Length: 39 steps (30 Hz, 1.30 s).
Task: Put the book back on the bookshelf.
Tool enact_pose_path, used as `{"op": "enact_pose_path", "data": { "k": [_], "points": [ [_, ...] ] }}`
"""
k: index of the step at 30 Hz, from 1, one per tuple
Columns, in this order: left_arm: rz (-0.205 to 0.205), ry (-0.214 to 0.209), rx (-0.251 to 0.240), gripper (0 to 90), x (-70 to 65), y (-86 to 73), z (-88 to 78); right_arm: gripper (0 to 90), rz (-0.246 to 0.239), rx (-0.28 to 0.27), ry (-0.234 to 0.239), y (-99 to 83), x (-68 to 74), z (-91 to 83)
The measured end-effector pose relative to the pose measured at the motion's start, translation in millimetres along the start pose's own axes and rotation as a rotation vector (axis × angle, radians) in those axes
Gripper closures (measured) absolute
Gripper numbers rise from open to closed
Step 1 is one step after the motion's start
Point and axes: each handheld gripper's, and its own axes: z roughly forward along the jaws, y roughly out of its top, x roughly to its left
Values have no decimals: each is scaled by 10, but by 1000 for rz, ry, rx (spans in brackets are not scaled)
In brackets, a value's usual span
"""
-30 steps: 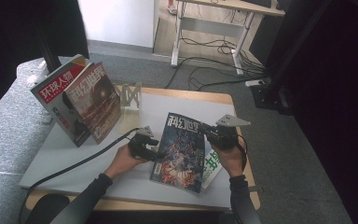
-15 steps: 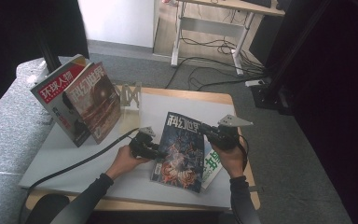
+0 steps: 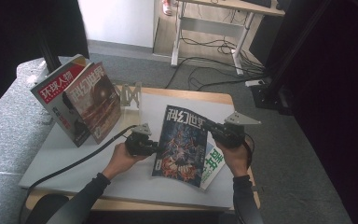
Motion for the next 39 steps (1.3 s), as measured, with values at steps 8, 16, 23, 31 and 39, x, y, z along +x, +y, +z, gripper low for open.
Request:
{"op": "enact_pose_path", "data": {
  "k": [8,16,23,31,39],
  "points": [
    [21,57,-65,795,20,82,-89,806,-19,-43,-24,165,-22,-44],
    [13,49,-109,805,19,144,-193,808,-39,-63,-37,287,2,-79],
    [61,131,-147,833,-7,206,-277,819,-47,-69,-71,325,-15,-59],
    [76,118,-128,829,-38,154,-192,818,-48,-69,-74,290,-31,-75],
    [122,118,-111,829,-85,102,-209,808,-52,-87,-56,238,-41,-123]
  ]
}}
